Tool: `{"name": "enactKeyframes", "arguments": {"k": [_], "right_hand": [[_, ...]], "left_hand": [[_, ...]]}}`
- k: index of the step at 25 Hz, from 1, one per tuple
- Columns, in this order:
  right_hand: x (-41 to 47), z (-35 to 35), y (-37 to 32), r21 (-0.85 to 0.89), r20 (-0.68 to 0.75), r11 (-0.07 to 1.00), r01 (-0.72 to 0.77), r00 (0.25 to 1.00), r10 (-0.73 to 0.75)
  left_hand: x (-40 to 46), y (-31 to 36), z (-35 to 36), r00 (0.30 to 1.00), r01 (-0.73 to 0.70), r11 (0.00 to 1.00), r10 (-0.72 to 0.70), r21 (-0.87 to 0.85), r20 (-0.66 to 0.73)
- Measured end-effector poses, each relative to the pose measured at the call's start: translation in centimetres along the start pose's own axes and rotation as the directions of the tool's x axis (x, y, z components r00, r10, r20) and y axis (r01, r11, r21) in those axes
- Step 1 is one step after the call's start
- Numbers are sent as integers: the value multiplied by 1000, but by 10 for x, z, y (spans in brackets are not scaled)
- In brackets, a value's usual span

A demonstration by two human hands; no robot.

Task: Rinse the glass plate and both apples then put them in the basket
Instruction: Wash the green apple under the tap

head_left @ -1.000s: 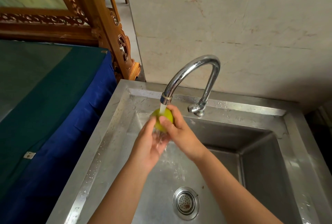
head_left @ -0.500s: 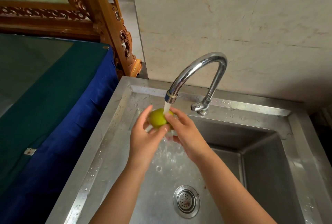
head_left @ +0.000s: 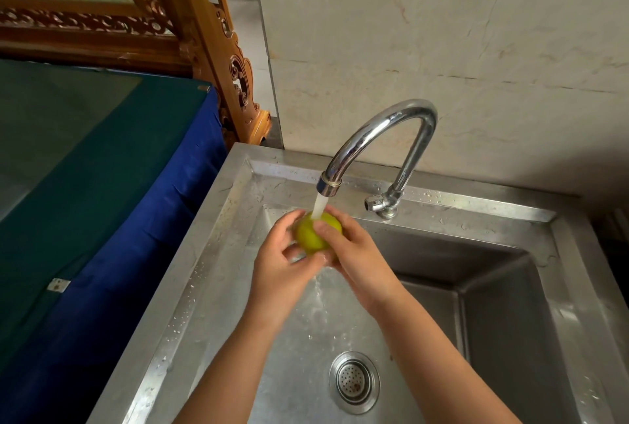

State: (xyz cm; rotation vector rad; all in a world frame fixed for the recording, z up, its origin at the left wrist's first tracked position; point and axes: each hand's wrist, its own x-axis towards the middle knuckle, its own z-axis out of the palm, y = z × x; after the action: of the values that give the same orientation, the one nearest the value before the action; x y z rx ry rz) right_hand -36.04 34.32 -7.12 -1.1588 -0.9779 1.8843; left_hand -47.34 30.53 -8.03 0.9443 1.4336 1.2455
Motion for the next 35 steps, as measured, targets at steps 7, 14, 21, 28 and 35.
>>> {"name": "enactKeyframes", "arguments": {"k": [7,14,21,28,35], "right_hand": [[-2,-8,0,151,83,986,-76,994,64],[30,-51,-19,-39,-556,990,-132,827,88],[59,-68,-26,-107,-604,965,-240,787,128],[55,-77,-12,-140,-601,959,-247,791,116],[24,-63,2,-225,-614,925,-307,781,110]], "left_hand": [[7,0,-2,995,10,1000,-9,-10,97],[11,2,0,977,206,903,-208,-378,34],[6,2,6,997,58,998,-59,-24,-49],[4,2,4,989,123,986,-131,-116,-63],[-4,5,4,978,196,953,-206,-230,-20]]}}
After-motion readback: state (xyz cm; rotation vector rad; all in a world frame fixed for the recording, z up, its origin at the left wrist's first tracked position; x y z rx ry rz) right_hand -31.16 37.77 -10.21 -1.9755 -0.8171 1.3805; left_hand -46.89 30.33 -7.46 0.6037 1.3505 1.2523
